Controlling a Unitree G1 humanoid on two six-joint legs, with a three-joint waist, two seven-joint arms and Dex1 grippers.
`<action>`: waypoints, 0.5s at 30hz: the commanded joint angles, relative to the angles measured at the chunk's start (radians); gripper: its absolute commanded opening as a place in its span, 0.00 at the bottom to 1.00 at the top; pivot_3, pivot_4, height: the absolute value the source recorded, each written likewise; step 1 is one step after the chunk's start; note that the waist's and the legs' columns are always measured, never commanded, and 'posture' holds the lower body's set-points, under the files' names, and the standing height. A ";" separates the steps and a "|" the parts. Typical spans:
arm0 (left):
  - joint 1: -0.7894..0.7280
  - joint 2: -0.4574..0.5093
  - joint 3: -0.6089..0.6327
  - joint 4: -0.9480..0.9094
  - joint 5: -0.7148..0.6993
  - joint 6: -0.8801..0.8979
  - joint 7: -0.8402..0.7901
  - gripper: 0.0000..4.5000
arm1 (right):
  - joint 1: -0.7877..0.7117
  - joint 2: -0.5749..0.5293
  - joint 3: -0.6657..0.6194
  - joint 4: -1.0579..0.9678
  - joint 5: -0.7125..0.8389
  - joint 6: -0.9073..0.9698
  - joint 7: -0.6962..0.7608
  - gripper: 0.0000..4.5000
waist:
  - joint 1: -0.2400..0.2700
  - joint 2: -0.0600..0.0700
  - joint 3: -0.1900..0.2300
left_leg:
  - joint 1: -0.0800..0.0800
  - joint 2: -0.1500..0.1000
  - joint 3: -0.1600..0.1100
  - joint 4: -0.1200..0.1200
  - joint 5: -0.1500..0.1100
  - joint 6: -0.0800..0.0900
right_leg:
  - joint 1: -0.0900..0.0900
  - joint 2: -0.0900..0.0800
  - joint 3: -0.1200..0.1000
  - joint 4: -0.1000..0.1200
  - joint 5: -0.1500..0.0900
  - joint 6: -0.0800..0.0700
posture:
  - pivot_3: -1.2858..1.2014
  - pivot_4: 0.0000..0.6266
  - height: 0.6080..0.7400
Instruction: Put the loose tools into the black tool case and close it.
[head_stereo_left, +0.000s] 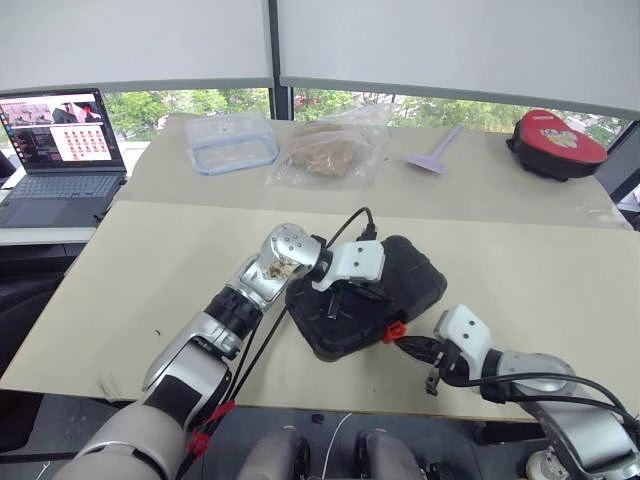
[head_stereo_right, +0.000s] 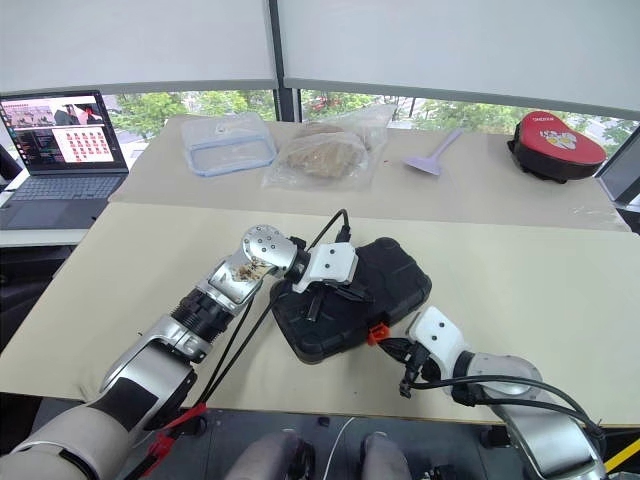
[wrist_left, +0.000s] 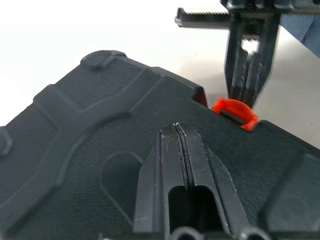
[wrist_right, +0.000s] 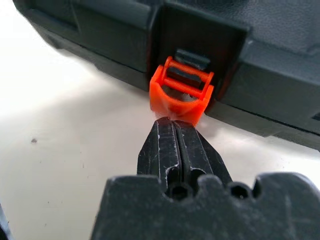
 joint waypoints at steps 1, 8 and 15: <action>0.008 -0.010 -0.040 0.039 0.060 0.014 0.001 0.01 | -0.014 0.025 0.024 -0.020 -0.021 -0.004 -0.030 0.00 | 0.001 0.000 0.000 | 0.000 0.000 0.000 0.000 0.000 0.000 | 0.000 0.000 0.000 0.000 0.000 0.000 | 0.52 0.24 0.91; 0.013 -0.014 -0.048 0.051 0.085 -0.022 -0.001 0.01 | -0.029 0.092 -0.023 -0.085 -0.016 -0.004 -0.100 0.00 | -0.004 0.000 0.000 | 0.000 0.000 0.000 0.000 0.000 0.000 | 0.000 0.000 0.000 -0.001 0.000 0.001 | 0.52 0.24 0.91; 0.016 -0.016 -0.044 0.052 0.086 -0.028 -0.005 0.01 | 0.065 0.056 -0.037 -0.110 -0.040 0.012 -0.093 0.00 | -0.004 0.000 0.000 | -0.001 0.000 0.000 0.000 0.000 0.000 | -0.001 0.000 0.000 -0.001 0.000 0.001 | 0.52 0.24 0.91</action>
